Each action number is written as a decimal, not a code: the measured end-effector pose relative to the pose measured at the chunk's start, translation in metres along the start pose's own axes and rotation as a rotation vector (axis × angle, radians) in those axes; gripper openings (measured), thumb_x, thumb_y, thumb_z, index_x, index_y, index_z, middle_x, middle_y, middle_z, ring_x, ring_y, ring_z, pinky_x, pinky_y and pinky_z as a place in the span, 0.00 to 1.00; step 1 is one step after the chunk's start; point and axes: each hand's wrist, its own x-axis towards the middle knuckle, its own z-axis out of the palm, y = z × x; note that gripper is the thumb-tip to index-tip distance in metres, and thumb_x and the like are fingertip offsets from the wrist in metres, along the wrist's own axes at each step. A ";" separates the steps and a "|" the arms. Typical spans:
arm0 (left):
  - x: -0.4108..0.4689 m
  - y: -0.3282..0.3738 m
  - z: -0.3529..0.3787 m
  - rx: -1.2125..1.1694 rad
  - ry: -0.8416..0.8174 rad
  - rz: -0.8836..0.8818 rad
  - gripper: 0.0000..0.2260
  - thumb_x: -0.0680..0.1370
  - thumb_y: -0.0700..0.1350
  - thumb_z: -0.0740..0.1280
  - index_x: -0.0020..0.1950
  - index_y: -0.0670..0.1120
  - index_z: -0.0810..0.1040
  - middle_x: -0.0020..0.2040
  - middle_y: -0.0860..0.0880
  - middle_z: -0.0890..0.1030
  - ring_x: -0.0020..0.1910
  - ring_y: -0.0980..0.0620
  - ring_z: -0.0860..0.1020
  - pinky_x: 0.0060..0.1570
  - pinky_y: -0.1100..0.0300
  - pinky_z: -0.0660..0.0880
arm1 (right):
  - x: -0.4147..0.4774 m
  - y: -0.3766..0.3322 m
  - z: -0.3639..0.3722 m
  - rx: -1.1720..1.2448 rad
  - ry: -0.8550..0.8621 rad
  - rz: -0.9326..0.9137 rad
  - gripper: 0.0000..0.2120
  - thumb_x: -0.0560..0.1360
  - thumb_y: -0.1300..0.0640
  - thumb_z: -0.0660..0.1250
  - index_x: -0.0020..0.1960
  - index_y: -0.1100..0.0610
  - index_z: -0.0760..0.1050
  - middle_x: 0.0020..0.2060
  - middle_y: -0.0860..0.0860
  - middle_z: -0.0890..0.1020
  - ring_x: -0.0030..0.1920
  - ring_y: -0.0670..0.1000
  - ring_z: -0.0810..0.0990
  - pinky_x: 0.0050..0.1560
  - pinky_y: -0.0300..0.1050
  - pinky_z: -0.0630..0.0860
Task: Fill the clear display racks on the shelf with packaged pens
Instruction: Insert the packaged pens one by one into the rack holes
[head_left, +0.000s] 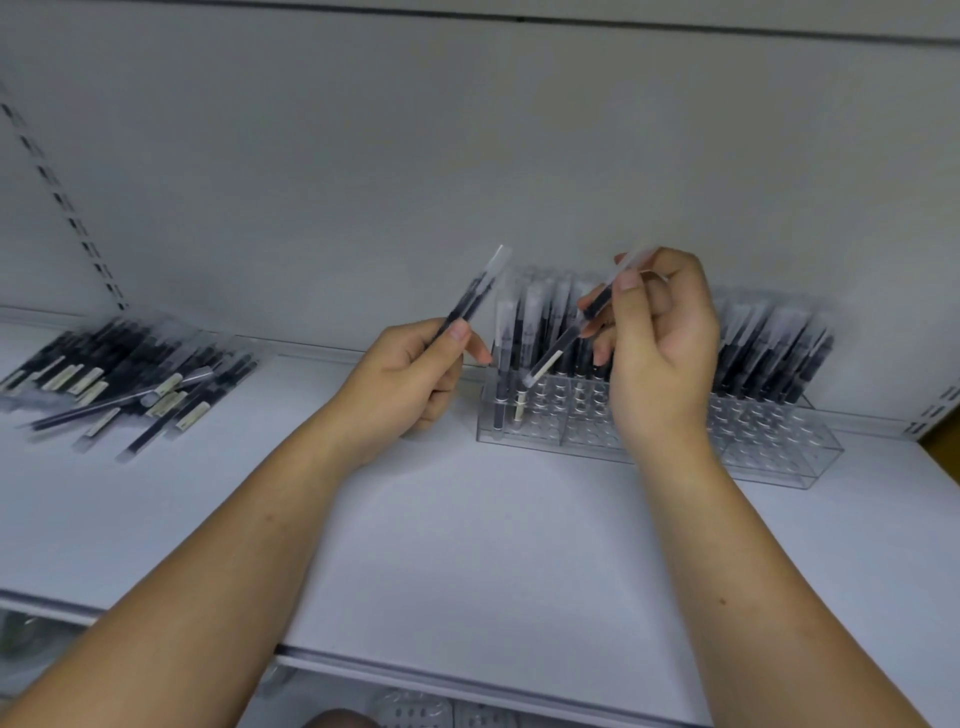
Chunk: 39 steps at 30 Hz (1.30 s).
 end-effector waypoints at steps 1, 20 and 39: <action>0.000 0.000 0.000 0.009 0.008 0.000 0.17 0.87 0.51 0.57 0.50 0.43 0.79 0.30 0.54 0.59 0.26 0.53 0.55 0.30 0.60 0.50 | -0.001 0.001 0.000 -0.021 -0.023 -0.011 0.08 0.84 0.66 0.60 0.53 0.54 0.71 0.38 0.60 0.79 0.34 0.50 0.78 0.34 0.37 0.72; 0.005 0.001 0.001 -0.015 0.106 0.047 0.13 0.89 0.47 0.54 0.51 0.45 0.74 0.33 0.48 0.57 0.24 0.54 0.55 0.27 0.65 0.54 | -0.013 0.013 0.005 -0.371 -0.322 0.057 0.01 0.79 0.62 0.70 0.50 0.58 0.79 0.39 0.44 0.81 0.37 0.41 0.76 0.39 0.30 0.68; -0.001 -0.001 0.000 -0.081 -0.102 0.090 0.14 0.83 0.49 0.62 0.47 0.49 0.87 0.32 0.46 0.61 0.28 0.52 0.58 0.29 0.61 0.57 | -0.010 0.001 0.006 -0.124 -0.307 0.027 0.06 0.77 0.59 0.74 0.53 0.52 0.85 0.46 0.60 0.82 0.46 0.65 0.79 0.46 0.63 0.77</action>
